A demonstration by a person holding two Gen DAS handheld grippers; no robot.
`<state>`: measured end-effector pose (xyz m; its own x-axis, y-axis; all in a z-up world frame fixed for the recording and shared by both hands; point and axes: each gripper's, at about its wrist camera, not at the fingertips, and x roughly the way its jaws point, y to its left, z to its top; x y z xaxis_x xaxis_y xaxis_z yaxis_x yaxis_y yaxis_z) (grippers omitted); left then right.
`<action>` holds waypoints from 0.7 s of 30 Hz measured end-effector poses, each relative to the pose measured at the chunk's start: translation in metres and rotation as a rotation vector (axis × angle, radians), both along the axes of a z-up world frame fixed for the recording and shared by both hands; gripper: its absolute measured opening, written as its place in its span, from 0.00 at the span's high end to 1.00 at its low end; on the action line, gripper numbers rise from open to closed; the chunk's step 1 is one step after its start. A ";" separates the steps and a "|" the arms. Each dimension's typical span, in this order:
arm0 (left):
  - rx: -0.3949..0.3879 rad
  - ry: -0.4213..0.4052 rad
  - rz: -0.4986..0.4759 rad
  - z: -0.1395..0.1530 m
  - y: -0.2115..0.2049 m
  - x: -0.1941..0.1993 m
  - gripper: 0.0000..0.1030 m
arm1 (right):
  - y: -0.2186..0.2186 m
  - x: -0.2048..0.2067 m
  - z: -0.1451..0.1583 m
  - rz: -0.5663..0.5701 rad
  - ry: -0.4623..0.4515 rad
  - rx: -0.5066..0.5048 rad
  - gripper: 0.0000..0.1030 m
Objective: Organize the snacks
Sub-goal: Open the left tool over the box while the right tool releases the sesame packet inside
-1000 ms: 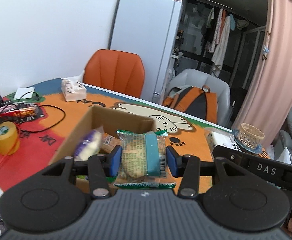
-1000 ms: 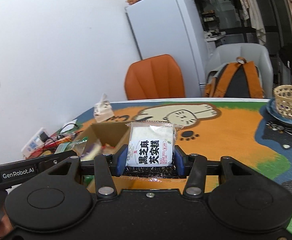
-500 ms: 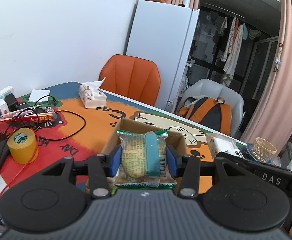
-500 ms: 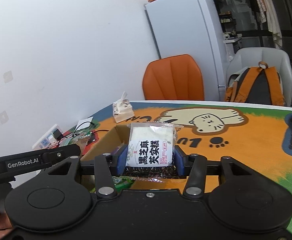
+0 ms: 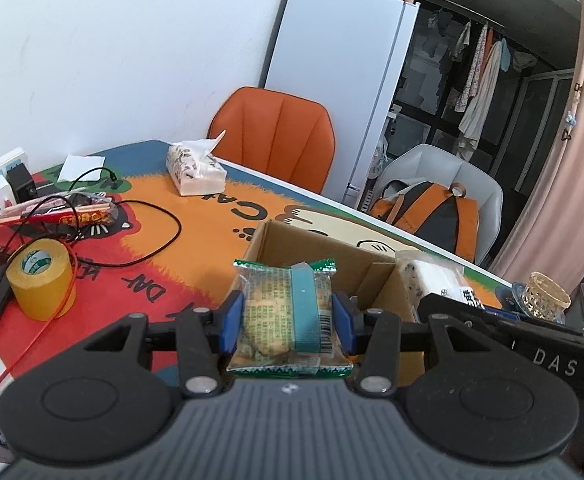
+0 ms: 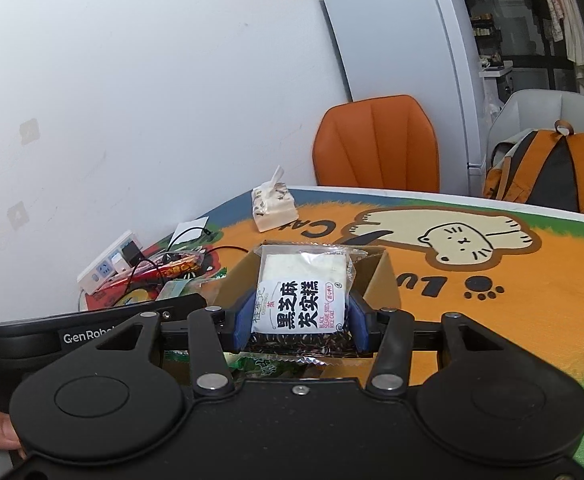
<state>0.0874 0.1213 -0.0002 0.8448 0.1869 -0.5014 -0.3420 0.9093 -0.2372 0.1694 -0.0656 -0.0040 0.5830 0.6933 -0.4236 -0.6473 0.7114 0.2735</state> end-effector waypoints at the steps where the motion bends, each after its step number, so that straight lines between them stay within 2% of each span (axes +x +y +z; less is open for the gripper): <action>1: 0.000 0.001 0.003 0.000 0.002 0.000 0.55 | 0.002 0.000 -0.001 0.013 0.009 0.001 0.52; 3: -0.006 0.004 0.009 -0.002 0.005 0.001 0.55 | 0.007 0.000 -0.003 0.061 0.021 0.002 0.46; 4: -0.011 0.005 0.010 -0.002 0.007 0.001 0.55 | 0.008 0.000 -0.003 0.065 0.021 -0.003 0.36; 5: -0.013 0.007 0.010 -0.003 0.009 0.001 0.55 | 0.008 -0.001 -0.003 0.050 0.012 -0.008 0.31; 12: -0.045 0.025 -0.020 -0.009 0.004 0.005 0.54 | -0.005 0.005 -0.005 -0.003 0.041 -0.013 0.31; 15: -0.056 0.033 -0.028 -0.011 -0.001 0.008 0.44 | -0.011 0.003 -0.006 -0.013 0.042 -0.022 0.30; 17: -0.045 0.039 -0.020 -0.011 -0.004 0.009 0.28 | -0.015 0.001 -0.006 -0.028 0.033 -0.027 0.23; 21: -0.029 0.036 -0.016 -0.010 -0.011 0.005 0.26 | -0.026 -0.001 -0.002 -0.055 0.029 -0.022 0.14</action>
<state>0.0922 0.1105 -0.0106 0.8291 0.1584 -0.5362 -0.3361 0.9076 -0.2514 0.1684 -0.0914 -0.0063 0.6070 0.6509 -0.4561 -0.5993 0.7517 0.2753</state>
